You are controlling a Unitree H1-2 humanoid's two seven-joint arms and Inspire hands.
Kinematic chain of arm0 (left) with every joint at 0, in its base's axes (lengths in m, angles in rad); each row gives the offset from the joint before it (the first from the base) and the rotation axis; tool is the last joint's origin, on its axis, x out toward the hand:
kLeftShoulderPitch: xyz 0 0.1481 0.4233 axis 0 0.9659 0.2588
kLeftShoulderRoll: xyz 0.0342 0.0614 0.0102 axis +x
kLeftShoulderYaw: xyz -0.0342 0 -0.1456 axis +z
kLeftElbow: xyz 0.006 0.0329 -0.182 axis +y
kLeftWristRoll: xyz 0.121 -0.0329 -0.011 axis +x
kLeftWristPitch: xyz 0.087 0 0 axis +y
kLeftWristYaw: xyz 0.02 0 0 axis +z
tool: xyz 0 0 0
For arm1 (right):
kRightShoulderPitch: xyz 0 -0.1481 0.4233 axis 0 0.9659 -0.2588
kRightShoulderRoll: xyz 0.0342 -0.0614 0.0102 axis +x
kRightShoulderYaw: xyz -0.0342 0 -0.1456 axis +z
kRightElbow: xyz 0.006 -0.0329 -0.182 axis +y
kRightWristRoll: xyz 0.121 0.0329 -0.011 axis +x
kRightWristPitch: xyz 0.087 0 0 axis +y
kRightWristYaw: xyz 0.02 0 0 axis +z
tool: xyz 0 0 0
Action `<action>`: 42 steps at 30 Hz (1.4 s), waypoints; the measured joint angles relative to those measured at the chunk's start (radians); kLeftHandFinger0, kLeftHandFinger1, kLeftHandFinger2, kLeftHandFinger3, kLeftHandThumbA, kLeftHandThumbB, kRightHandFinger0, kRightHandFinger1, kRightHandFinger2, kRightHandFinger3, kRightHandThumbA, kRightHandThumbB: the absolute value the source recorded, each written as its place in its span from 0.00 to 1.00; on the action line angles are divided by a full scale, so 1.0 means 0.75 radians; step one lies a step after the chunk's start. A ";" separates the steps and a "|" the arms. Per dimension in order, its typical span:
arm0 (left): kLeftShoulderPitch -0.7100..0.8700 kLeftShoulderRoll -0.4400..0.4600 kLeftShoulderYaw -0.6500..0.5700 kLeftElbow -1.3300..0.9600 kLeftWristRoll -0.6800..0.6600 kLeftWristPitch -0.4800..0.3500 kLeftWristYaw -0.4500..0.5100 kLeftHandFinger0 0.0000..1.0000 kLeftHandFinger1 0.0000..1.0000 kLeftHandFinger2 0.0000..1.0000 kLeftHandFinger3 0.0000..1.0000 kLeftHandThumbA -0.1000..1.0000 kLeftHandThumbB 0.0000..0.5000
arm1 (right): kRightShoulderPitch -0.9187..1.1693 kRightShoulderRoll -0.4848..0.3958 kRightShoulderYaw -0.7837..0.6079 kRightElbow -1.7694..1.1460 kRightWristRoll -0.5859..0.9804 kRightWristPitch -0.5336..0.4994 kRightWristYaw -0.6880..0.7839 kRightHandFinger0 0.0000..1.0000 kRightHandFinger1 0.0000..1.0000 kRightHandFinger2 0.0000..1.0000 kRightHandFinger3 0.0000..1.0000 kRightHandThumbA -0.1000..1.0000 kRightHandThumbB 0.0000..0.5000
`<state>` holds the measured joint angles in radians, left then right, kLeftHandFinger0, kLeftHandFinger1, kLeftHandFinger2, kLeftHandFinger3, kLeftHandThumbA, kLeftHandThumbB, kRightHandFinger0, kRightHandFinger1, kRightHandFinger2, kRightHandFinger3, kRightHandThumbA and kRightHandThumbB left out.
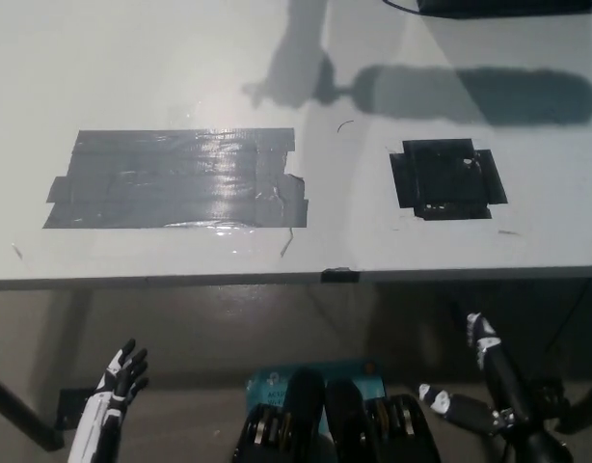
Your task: A person hands a grey duster to the robot and the robot grabs it with its right hand and places it on the black marked spot infron tof it on the desk
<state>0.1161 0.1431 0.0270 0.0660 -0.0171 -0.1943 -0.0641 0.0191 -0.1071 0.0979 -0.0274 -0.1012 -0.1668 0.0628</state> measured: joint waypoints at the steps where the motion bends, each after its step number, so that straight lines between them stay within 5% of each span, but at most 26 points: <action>1: -0.003 -0.002 -0.007 0.000 0.001 -0.001 0.000 1.00 1.00 1.00 1.00 0.96 0.33 | 0.000 0.005 -0.016 -0.022 -0.004 -0.008 -0.011 1.00 1.00 1.00 1.00 0.88 0.29; 6: -0.018 -0.007 -0.027 0.000 0.004 -0.001 -0.002 1.00 1.00 1.00 1.00 0.96 0.35 | -0.001 0.000 -0.083 -0.218 -0.069 -0.005 -0.049 1.00 1.00 1.00 1.00 0.98 0.35; 9: -0.030 -0.007 -0.030 -0.001 0.005 -0.001 -0.008 1.00 1.00 1.00 1.00 0.96 0.35 | -0.013 -0.015 -0.105 -0.367 -0.135 0.021 -0.052 1.00 1.00 1.00 1.00 1.00 0.49; 18: -0.037 -0.010 -0.029 0.003 0.005 0.004 -0.008 1.00 1.00 1.00 1.00 0.94 0.35 | -0.193 -0.042 -0.110 -0.621 -0.389 0.145 -0.007 1.00 1.00 1.00 1.00 0.93 0.82; 29: -0.037 -0.011 -0.028 0.007 0.005 0.007 -0.008 1.00 1.00 1.00 1.00 0.95 0.36 | -0.602 -0.074 -0.030 -0.489 -0.692 0.283 0.100 1.00 1.00 1.00 1.00 1.00 0.98; 42: -0.044 -0.011 -0.029 0.002 0.006 0.006 -0.008 1.00 1.00 1.00 1.00 0.95 0.36 | -1.192 -0.145 0.202 0.263 -1.020 0.527 0.199 1.00 1.00 1.00 1.00 1.00 1.00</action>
<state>0.0829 0.1346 0.0056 0.0671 -0.0127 -0.1895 -0.0704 -0.8746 -0.2159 0.2494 0.1699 -0.8660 0.2281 0.2124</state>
